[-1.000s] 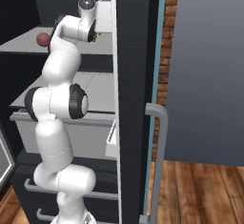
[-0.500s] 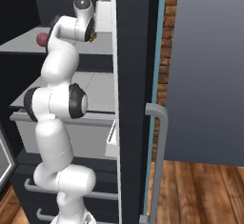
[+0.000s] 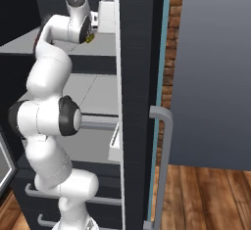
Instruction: Take the cheese, chicken drumstick, and onion from the fridge and place them on the plate on the dining counter to create an appetizer plate.
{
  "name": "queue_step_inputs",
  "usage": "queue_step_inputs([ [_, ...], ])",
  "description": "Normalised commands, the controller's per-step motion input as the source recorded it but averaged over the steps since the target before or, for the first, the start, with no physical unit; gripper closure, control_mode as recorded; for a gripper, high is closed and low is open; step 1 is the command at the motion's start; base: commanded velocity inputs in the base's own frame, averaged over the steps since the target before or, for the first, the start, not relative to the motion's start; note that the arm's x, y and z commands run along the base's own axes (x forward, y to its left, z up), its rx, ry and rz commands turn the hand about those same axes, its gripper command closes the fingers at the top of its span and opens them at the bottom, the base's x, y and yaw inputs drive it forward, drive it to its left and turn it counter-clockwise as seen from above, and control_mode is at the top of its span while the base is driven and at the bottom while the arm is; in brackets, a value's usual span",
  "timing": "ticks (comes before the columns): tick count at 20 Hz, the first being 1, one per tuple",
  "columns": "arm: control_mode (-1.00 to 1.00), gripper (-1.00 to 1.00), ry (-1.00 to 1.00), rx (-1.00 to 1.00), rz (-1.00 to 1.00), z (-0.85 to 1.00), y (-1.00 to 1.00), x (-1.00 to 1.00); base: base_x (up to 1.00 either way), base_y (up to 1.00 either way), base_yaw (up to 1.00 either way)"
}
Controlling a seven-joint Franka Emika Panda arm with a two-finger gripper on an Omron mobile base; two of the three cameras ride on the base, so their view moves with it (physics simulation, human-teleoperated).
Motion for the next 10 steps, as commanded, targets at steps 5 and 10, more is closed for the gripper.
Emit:
queue_step_inputs([
  [5,-1.00,1.00,-0.31,0.00,0.00,-0.01,0.00,-1.00,0.00,0.00,0.00],
  [10,-1.00,1.00,-0.31,0.00,0.00,0.05,0.00,-1.00,0.00,0.00,0.00],
])
